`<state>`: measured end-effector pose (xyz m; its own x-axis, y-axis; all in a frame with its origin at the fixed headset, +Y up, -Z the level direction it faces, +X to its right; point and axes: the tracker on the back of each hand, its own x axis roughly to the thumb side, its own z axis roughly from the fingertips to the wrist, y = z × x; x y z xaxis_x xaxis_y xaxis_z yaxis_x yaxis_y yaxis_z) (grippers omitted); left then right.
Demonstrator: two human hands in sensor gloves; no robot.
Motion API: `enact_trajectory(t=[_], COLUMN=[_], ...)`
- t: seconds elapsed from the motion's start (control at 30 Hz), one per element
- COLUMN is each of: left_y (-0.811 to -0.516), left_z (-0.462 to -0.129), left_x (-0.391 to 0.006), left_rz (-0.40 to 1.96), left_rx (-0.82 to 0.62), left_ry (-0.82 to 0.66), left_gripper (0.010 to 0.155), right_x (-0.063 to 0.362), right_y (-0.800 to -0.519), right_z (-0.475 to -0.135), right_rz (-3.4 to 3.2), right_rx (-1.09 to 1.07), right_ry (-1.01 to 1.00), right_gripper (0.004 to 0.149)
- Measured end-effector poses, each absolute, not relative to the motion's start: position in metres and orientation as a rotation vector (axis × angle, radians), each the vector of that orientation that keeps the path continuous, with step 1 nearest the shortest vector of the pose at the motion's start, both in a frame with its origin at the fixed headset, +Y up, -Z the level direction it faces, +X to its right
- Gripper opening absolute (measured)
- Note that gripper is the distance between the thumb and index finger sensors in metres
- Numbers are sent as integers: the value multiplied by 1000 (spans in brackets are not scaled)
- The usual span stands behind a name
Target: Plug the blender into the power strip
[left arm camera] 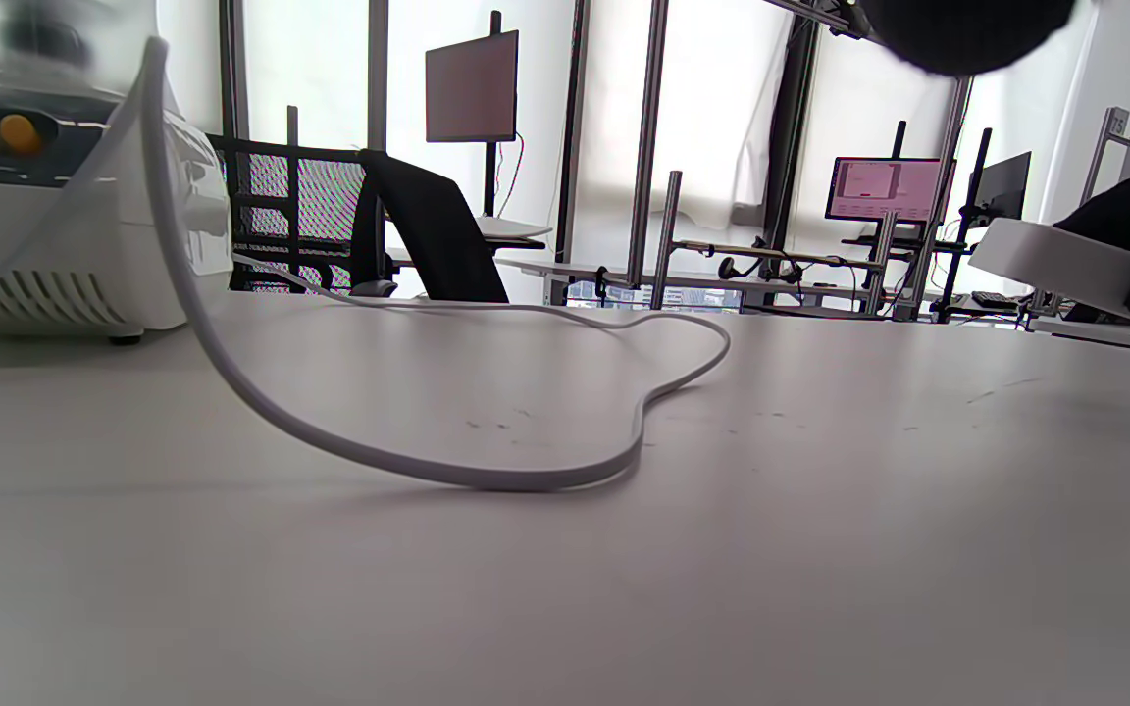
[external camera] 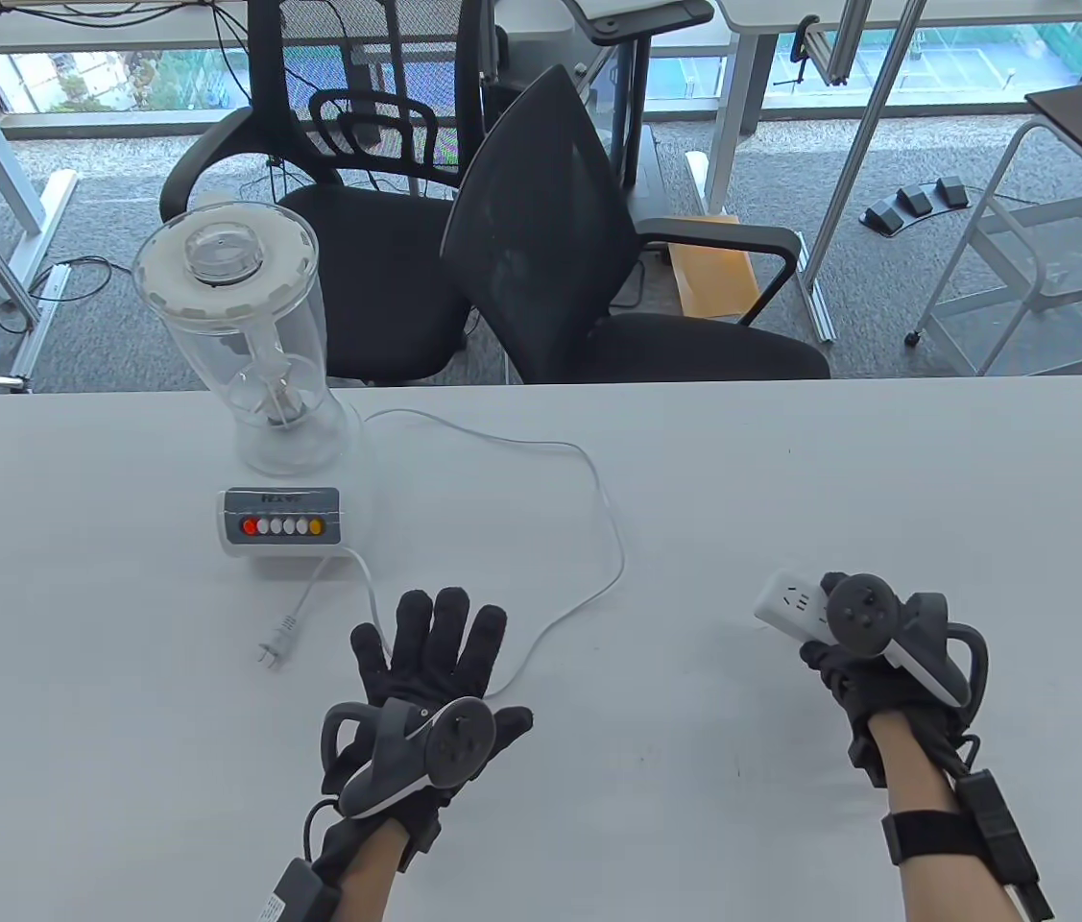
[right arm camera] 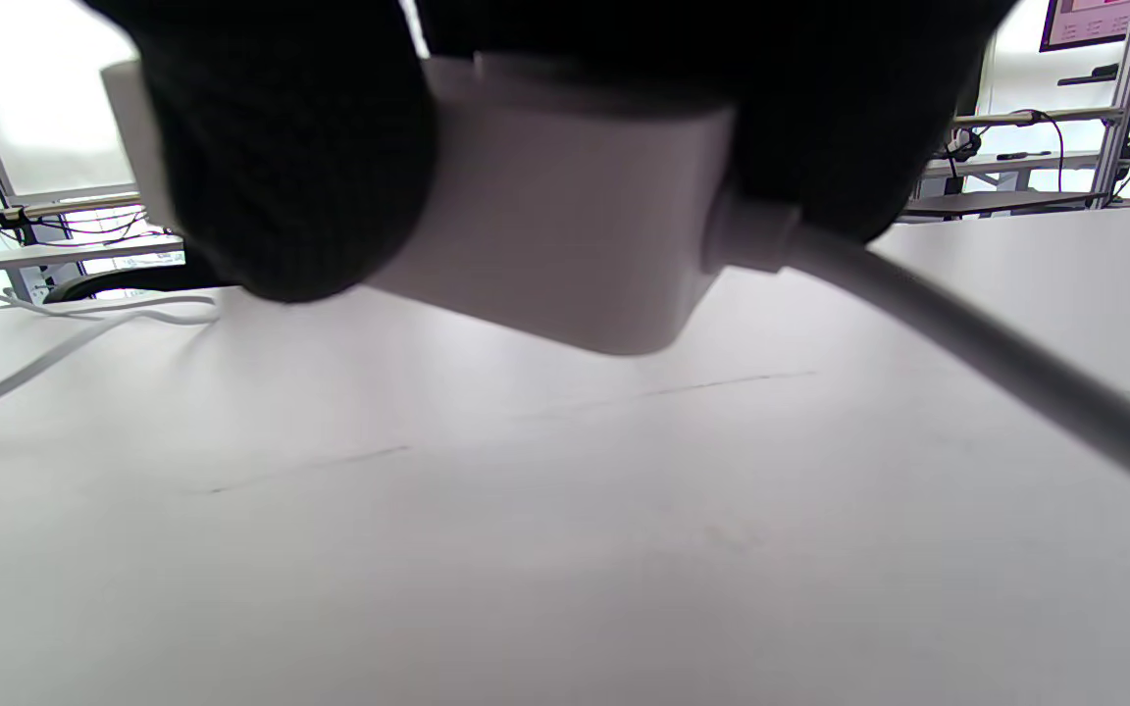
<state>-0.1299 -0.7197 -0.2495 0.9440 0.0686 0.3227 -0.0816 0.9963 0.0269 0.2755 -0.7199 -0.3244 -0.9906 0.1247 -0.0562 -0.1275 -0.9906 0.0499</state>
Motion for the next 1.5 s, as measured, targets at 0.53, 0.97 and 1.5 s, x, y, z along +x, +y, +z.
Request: enact_trajectory(t=[0.53, 0.97, 1.5], left_y=[-719, -718, -717], left_z=[-249, -250, -251], left_x=[-129, -131, -134], left_rz=[81, 82, 65], left_rx=[39, 35, 17], left_ry=[-328, -323, -303], left_gripper=[95, 95, 95], right_x=[174, 105, 93], right_y=[-721, -728, -764], right_z=[-329, -319, -306], right_rz=[3069, 3076, 3097], right_rx=[326, 709, 793], right_ry=[96, 117, 458], right_gripper=[82, 81, 81])
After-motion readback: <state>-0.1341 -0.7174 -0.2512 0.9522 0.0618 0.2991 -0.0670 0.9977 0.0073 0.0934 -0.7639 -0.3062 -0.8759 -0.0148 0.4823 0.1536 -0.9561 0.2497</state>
